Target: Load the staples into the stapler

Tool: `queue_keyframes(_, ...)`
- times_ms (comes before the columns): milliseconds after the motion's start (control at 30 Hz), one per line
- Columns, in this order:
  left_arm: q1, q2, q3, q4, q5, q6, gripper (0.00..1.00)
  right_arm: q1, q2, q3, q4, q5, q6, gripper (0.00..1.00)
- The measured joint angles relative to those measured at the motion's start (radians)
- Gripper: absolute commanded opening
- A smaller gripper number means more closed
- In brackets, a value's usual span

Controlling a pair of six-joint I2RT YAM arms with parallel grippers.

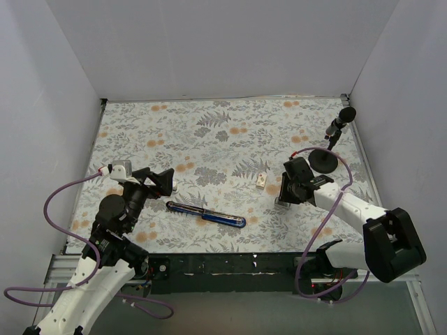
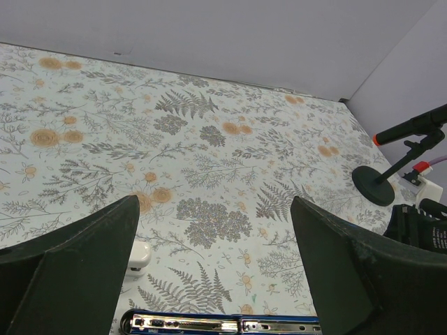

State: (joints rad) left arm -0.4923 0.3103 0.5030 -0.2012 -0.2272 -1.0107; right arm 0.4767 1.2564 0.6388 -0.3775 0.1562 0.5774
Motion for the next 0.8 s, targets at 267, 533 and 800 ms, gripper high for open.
queue_keyframes(267, 0.000, 0.000, 0.000, 0.000, 0.000, 0.000, 0.91, -0.006, 0.014, -0.021, 0.024, -0.006, 0.000, 0.31)
queue_keyframes(533, 0.000, 0.000, 0.000, 0.000, 0.001, 0.000, 0.91, -0.006, 0.019, -0.027, 0.040, -0.013, -0.002, 0.25)
queue_keyframes(800, 0.000, 0.000, 0.000, 0.000, 0.001, 0.000, 0.91, -0.006, 0.019, -0.025, 0.038, -0.008, -0.008, 0.15)
